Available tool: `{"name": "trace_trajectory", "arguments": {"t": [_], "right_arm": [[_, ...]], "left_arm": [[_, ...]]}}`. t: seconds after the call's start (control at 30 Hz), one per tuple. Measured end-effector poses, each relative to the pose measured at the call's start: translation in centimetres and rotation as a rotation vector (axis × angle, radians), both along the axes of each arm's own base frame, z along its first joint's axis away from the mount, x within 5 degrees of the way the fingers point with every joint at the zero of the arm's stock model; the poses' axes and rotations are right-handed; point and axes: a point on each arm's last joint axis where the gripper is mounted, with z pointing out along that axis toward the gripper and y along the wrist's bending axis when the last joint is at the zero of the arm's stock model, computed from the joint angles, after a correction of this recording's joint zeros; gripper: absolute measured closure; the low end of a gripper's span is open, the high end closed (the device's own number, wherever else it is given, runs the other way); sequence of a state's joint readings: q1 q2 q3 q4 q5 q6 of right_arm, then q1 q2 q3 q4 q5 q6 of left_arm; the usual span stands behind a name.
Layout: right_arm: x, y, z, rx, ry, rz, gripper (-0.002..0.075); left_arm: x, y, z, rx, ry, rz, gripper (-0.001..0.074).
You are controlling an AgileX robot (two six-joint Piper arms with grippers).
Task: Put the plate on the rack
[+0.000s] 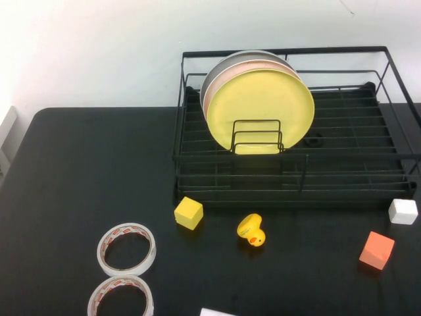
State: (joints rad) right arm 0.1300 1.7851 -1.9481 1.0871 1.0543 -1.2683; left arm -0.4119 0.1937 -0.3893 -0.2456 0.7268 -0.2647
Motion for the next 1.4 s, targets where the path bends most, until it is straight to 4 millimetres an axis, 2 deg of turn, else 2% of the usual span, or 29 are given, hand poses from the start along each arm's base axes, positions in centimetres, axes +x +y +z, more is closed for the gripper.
{"name": "trace_trajectory", "arguments": {"t": [0.07,0.17,0.37,0.57,0.77,1.0,1.17,1.4], "right_arm": [[-2.4,-0.2,1.7,-0.004,0.010,0.036,0.0714],[-5.7,0.1,2.7,0.011,0.026,0.051,0.0714],[-12.9,1.8,2.0,0.011,-0.021,0.007,0.0714],[-19.1,0.8,-1.2,0.064,-0.093,-0.129,0.0714],[-23.5,-1.2,-5.0,0.067,-0.086,-0.173,0.0714],[-26.1,-3.5,-9.9,0.051,-0.098,-0.297,0.0714],[-29.0,-5.5,-14.9,0.067,-0.097,-0.368,0.0714],[-31.1,-7.8,-19.3,0.143,-0.198,-0.515,0.0714]], "left_arm": [[0.0,0.0,0.0,0.001,0.002,0.000,0.0735],[0.0,0.0,0.0,0.002,0.004,-0.001,0.0735],[0.0,0.0,0.0,0.002,0.004,-0.001,0.0735],[0.0,0.0,0.0,0.002,0.004,-0.001,0.0735],[0.0,0.0,0.0,0.002,0.004,-0.001,0.0735],[0.0,0.0,0.0,0.002,0.004,-0.001,0.0735],[0.0,0.0,0.0,0.002,0.004,-0.001,0.0735],[0.0,0.0,-0.1,0.003,0.005,-0.001,0.0736]]}}
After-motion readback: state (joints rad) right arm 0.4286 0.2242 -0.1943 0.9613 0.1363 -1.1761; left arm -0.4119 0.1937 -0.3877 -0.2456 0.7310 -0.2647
